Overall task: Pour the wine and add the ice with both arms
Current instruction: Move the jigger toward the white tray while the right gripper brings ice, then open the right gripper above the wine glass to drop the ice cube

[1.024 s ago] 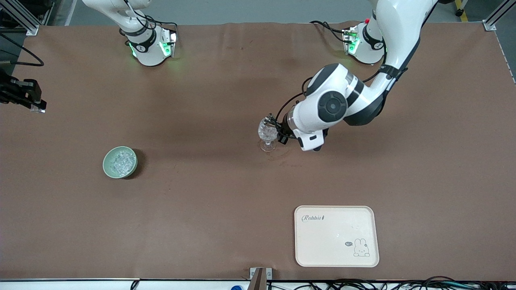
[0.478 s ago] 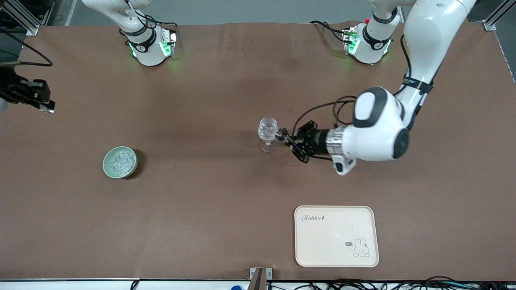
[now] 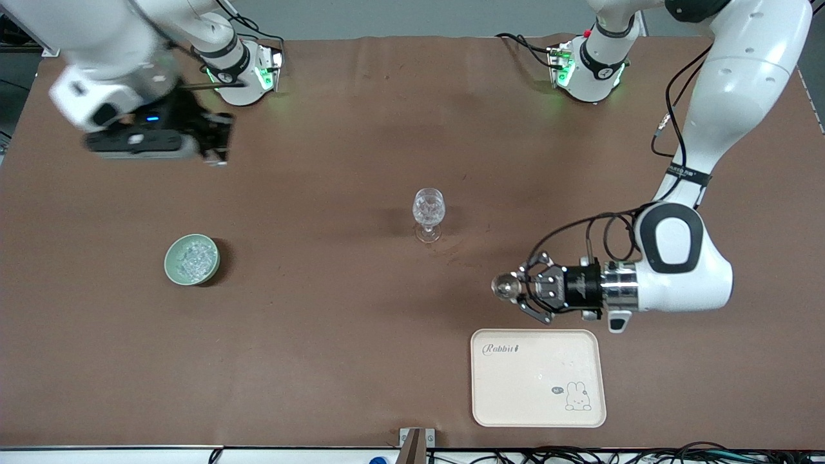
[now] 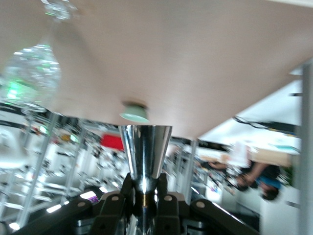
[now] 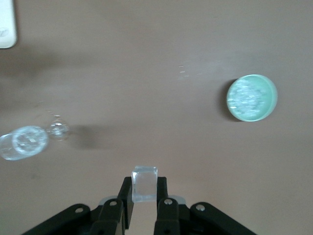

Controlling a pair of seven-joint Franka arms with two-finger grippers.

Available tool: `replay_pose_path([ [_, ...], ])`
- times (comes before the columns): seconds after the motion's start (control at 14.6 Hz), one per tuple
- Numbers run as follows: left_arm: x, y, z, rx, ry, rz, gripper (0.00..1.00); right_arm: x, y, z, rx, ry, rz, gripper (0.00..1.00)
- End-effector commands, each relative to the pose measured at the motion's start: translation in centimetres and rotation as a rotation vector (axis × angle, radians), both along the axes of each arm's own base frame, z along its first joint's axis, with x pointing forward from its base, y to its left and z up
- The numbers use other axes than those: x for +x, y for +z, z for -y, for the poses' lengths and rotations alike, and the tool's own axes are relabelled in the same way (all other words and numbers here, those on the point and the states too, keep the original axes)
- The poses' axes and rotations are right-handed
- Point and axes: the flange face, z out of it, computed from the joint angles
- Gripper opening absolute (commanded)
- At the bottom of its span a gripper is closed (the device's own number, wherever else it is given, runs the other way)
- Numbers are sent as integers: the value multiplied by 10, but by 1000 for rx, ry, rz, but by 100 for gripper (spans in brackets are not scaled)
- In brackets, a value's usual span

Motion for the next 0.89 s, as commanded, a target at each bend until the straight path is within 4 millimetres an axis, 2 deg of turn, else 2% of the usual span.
replay_pose_path([
  [0.0, 29, -24, -19, -82, 123, 40, 0, -3, -37, -66, 7, -9, 10, 4],
  [0.2, 52, -60, -46, -90, 264, 41, 0, -15, -87, -147, 27, -35, 34, 4],
  [0.27, 58, -80, -58, -82, 302, 30, 1, -22, -105, -169, 24, -35, 30, 4],
  [0.48, 65, -118, -80, -54, 367, 13, 1, -43, -156, -237, 26, -69, 34, 5],
  [0.55, 65, -127, -83, -41, 370, 25, 1, -48, -171, -254, 17, -95, 30, 5],
  [0.61, 65, -137, -97, -6, 370, 69, 1, -52, -180, -270, 16, -100, 29, 5],
  [0.75, 62, -164, -106, 9, 371, 88, 1, -53, -202, -284, -3, -87, 21, 7],
  [0.82, 63, -168, -109, 5, 379, 92, 1, -51, -205, -287, 0, -89, 22, 8],
])
